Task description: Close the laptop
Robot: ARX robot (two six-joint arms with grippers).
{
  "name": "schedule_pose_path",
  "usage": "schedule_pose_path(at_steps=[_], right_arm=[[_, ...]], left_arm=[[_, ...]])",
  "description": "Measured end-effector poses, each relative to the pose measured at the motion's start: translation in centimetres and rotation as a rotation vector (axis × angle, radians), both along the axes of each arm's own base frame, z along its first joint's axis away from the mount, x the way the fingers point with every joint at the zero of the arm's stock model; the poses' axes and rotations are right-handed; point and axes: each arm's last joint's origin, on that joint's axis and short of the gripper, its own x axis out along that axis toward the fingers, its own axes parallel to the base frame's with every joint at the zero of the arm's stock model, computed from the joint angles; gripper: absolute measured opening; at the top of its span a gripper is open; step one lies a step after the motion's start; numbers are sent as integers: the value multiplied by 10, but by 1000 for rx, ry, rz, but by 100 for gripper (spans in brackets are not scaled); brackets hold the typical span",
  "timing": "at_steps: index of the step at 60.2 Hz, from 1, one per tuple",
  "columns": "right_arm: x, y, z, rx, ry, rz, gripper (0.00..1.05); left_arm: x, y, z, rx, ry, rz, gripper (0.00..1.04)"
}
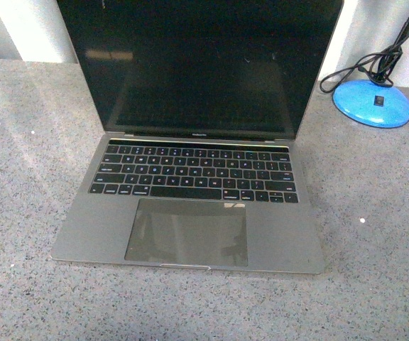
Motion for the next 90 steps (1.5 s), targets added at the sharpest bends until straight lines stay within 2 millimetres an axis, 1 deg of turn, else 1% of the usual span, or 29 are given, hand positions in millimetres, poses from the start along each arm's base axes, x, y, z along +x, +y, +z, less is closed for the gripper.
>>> schedule_pose_path(at_steps=[27,49,56,68,90], right_arm=[[-9,8,-19,34,57,0,1],[-10,5,-24,48,69,-10,1],[-11,5,-29,54,79,-14,1],[-16,5,-41,57,114,-28,1],[-25,3,-42,64,125,-47,1]], left_arm=[[2,-7,-9,-5,84,-3,4],[3,-13,-11,1,106,-18,4],[3,-13,-12,1,112,-22,4],[1,-13,-11,-3,117,-29,4],[-9,-9,-12,-17,135,-29,4]])
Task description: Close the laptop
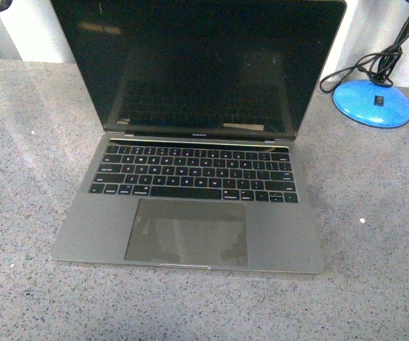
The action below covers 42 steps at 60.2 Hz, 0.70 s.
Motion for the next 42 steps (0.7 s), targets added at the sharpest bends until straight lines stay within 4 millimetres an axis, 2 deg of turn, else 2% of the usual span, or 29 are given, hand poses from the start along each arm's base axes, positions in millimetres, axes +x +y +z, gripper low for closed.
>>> schedule_pose_path(at_steps=[27,42], right_arm=[[-11,5,-2,17,30,-32,1],[-18,7,-13,16,63,-41,1]], left_arm=[[-12,-1,-1,-26,30,-8,4],[-16,-1,-9,-39,58,-11,4]])
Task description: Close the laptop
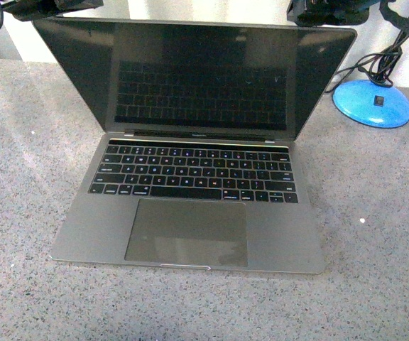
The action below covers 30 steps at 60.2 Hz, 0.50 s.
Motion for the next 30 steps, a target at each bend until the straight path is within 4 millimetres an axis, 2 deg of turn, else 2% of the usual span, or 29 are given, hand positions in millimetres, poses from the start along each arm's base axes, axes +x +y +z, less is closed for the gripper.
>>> schedule_pose_path(at_steps=[30], right_arm=[[-17,8,-14,6,51,-11,1]], left_arm=[[-16,3,-11,2,65,-11,4]])
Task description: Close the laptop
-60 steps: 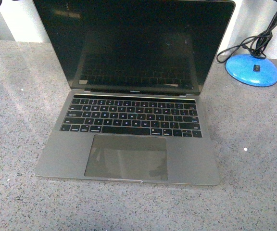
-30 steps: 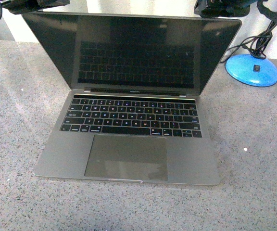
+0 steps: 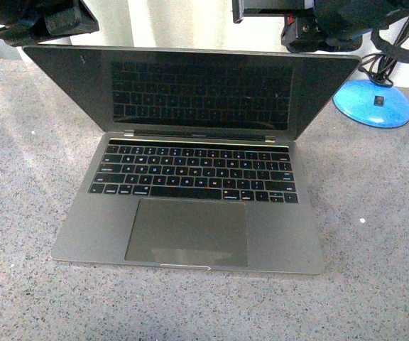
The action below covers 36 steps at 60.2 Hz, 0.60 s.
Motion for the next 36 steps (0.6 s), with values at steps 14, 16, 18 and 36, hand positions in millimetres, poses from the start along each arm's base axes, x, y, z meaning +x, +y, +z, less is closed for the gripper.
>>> schedule_pose_path(at_steps=[14,16,18,36], right_arm=[[-6,-2,-10,22,51,-41,1],[-6,-3,-11,26,59,-48,1],[-7,-5,-13,31,65,-57,1],[-16,-12,-29,80,152,-143,1]], left_arm=[[-6,1,-10,8,63,-5,4],[-6,1,-10,8,67,-5,4],[-6,1,-12,9,77,-4,4],[-11,4,-32,-1,172,15,4]])
